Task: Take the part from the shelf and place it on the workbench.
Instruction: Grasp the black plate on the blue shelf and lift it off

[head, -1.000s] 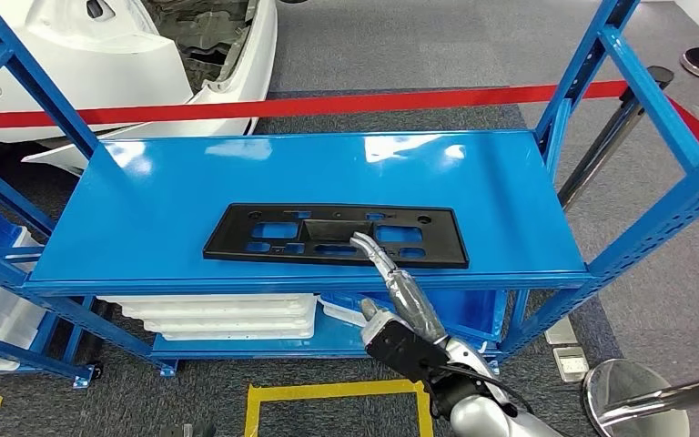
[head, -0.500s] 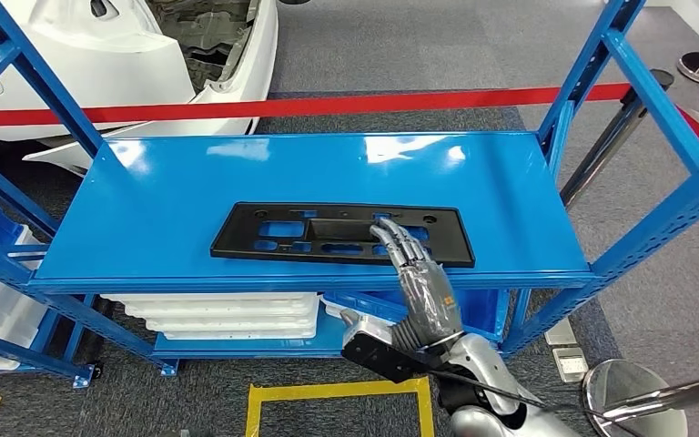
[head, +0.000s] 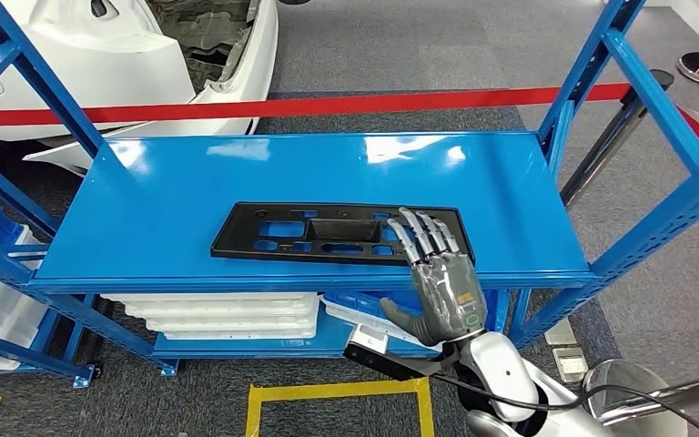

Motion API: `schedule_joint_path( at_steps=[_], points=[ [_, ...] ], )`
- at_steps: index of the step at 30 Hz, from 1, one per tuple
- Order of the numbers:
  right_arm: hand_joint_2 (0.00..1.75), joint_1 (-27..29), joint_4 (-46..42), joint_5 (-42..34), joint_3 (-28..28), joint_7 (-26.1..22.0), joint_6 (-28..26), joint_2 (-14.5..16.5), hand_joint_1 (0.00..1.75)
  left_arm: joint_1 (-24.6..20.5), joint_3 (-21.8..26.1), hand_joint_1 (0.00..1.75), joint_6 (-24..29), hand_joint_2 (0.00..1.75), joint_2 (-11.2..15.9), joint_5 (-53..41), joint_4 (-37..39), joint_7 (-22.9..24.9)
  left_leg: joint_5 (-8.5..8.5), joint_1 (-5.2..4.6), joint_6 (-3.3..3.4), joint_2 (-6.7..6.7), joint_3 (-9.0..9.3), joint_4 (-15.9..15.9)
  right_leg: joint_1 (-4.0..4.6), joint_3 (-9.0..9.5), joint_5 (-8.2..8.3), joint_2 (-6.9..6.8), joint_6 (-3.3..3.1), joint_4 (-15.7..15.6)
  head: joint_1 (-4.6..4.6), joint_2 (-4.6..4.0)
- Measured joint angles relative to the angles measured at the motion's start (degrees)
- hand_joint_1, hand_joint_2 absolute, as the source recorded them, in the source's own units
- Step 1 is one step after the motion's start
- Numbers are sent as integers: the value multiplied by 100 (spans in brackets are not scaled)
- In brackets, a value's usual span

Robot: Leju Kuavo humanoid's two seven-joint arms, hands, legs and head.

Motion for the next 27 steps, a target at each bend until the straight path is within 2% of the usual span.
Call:
schedule_joint_path(
  at_steps=[6,16,22,27],
  points=[
    [175,34,-79,84,-63,332,-3,-144,0,15,27,0,31,0,0,46,0,-21,0,0,0,0,1,0,1,0,0,0,0,0,1,0],
    [175,272,-133,-21,-364,572,-60,-366,0,31,36,0,80,0,0,67,0,-36,0,0,0,0,2,0,0,1,0,0,0,-1,1,0],
    [175,453,-145,-1108,-587,210,-138,-463,0,35,37,0,76,0,0,96,0,-51,-1,0,1,0,2,1,0,2,0,0,0,-1,0,0],
    [175,555,-165,-1413,-736,-41,-131,-540,0,34,37,0,50,0,0,90,0,-55,-1,0,1,0,2,1,0,2,0,0,0,-1,1,0]
  ],
)
